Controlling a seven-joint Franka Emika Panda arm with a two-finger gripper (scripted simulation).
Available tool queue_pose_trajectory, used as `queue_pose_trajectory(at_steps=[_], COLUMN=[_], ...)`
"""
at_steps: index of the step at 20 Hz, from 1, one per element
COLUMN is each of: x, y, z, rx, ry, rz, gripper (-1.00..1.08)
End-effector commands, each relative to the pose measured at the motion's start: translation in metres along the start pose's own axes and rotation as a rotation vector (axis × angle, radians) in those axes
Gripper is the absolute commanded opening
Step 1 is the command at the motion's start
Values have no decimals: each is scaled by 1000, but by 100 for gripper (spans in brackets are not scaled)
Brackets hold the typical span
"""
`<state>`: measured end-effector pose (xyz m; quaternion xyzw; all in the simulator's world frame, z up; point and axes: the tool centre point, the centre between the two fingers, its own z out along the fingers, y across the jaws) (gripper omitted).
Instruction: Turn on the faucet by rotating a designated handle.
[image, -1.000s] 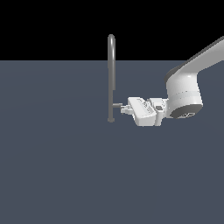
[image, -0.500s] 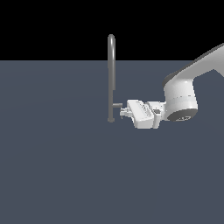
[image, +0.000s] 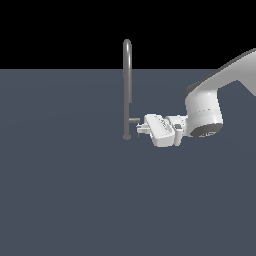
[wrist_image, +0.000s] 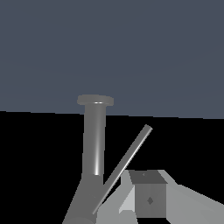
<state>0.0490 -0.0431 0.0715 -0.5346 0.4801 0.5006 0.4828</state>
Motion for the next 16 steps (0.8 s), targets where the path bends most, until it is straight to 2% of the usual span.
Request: queue_pose_trajectory(at_steps=[1,16], x=[11,44], y=[-2,-19], z=[1,1], rx=[6,33], ry=[-2,-31], rz=[11,35], gripper=[-100,-100])
